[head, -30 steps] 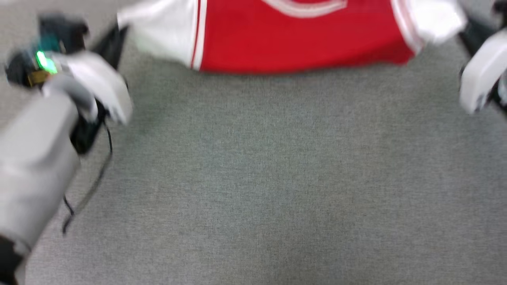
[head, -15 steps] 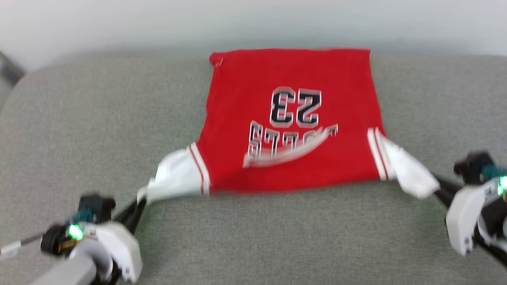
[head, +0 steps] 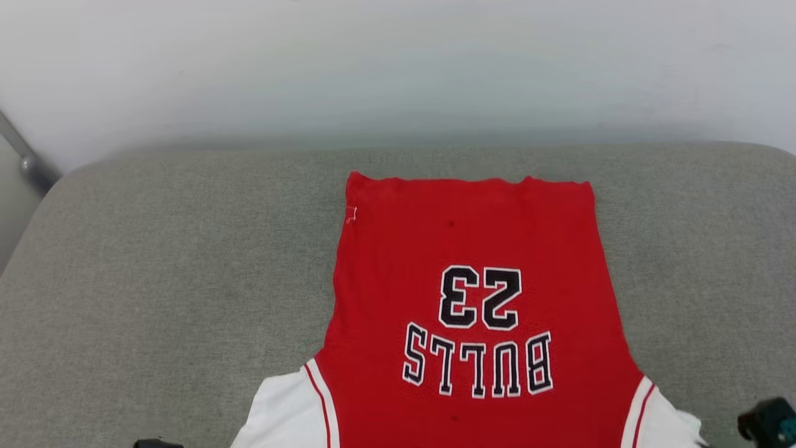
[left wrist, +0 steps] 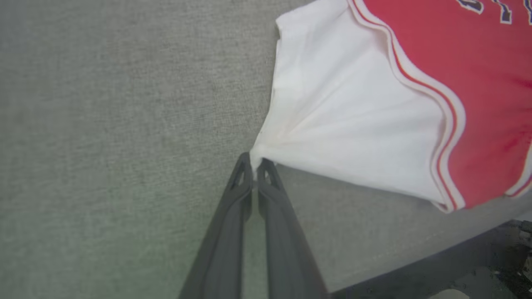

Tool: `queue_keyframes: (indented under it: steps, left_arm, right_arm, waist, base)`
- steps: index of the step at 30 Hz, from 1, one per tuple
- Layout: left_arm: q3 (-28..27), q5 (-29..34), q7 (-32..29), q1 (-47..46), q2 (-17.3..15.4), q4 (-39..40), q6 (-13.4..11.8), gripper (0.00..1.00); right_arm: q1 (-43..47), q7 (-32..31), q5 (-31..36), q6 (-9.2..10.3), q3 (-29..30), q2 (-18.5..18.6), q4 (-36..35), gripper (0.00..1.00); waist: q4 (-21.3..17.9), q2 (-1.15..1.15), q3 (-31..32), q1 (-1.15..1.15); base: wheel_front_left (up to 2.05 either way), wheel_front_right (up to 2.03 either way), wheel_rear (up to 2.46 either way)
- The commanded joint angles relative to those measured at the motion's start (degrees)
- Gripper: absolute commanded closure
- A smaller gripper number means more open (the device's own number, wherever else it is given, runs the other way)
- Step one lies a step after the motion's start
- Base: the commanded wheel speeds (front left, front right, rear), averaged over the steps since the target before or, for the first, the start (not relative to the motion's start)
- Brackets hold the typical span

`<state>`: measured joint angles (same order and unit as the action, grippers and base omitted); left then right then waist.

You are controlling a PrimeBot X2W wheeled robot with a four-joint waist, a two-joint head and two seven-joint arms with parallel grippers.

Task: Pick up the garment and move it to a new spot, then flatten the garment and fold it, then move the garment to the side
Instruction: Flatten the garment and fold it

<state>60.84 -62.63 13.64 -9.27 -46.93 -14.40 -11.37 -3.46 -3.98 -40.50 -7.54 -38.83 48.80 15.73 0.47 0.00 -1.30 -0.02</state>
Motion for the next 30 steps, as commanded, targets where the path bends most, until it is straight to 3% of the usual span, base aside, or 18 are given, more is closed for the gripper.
queue_keyframes:
  steps: [1,4,5,6,7,8,13,23,26,30]
  left_arm:
    - [0.06,-0.20,-0.23,0.96,-0.94,0.77,-0.71,1.00]
    - [0.20,-0.21,-0.28,1.52,-1.03,1.63,-1.15,1.00]
    - [0.24,-0.10,-0.24,1.55,-1.00,1.97,-1.39,1.00]
    - [0.29,0.15,-0.28,1.38,-0.97,2.35,-1.52,1.00]
    - [0.45,0.43,-0.45,1.16,-0.93,2.68,-1.75,1.00]
    - [0.50,0.59,-0.50,0.92,-0.93,3.01,-1.94,1.00]
    - [0.68,2.08,-0.41,0.06,-1.35,4.87,-3.31,1.00]
    - [0.73,6.45,-1.14,-3.32,-2.49,11.23,-7.11,1.00]
    - [0.29,7.78,-0.99,-4.93,-2.58,13.26,-8.09,1.00]
    - [0.15,10.20,-1.17,-7.74,-2.07,15.26,-8.89,1.00]
  right_arm:
    - [2.86,-0.86,0.29,0.10,1.38,0.52,-0.80,1.00]
    - [4.69,-1.48,0.59,0.10,3.16,0.01,-1.77,0.98]
    - [5.38,-1.80,0.85,0.10,3.80,-0.39,-2.13,0.83]
    - [5.88,-2.15,1.03,0.10,4.71,-0.76,-2.48,0.54]
    - [5.94,-2.26,1.63,0.10,5.76,-0.96,-2.84,0.19]
    - [5.71,-2.42,2.14,0.10,6.86,-1.18,-3.33,0.00]
    - [3.71,-4.42,4.26,0.09,11.83,0.07,-7.00,0.00]
    - [-9.72,-13.17,3.96,0.09,23.44,10.73,-17.15,0.00]
    - [-17.54,-19.22,0.46,0.09,23.93,12.09,-17.82,0.00]
    - [-28.50,-32.76,-6.08,0.09,21.46,12.65,-15.76,0.00]
  waist:
    - [0.15,0.00,0.18,0.02]
    - [0.32,0.00,0.21,0.02]
    - [0.39,0.00,0.20,0.02]
    - [0.47,0.00,0.16,0.02]
    - [0.54,0.00,0.13,0.02]
    - [0.57,0.00,0.10,0.02]
    - [0.88,0.00,0.05,0.02]
    - [4.50,0.00,-5.01,0.02]
    - [5.92,0.00,-8.24,0.02]
    - [8.59,0.00,-13.13,0.02]
  base:
    - [0.00,0.00,0.00]
    - [0.00,0.00,0.00]
    - [0.00,0.00,0.00]
    - [0.00,0.00,0.00]
    - [0.00,0.00,0.00]
    - [0.00,0.00,0.00]
    - [0.00,0.00,0.00]
    - [0.00,0.00,0.00]
    - [0.00,0.00,0.00]
    - [0.00,0.00,0.00]
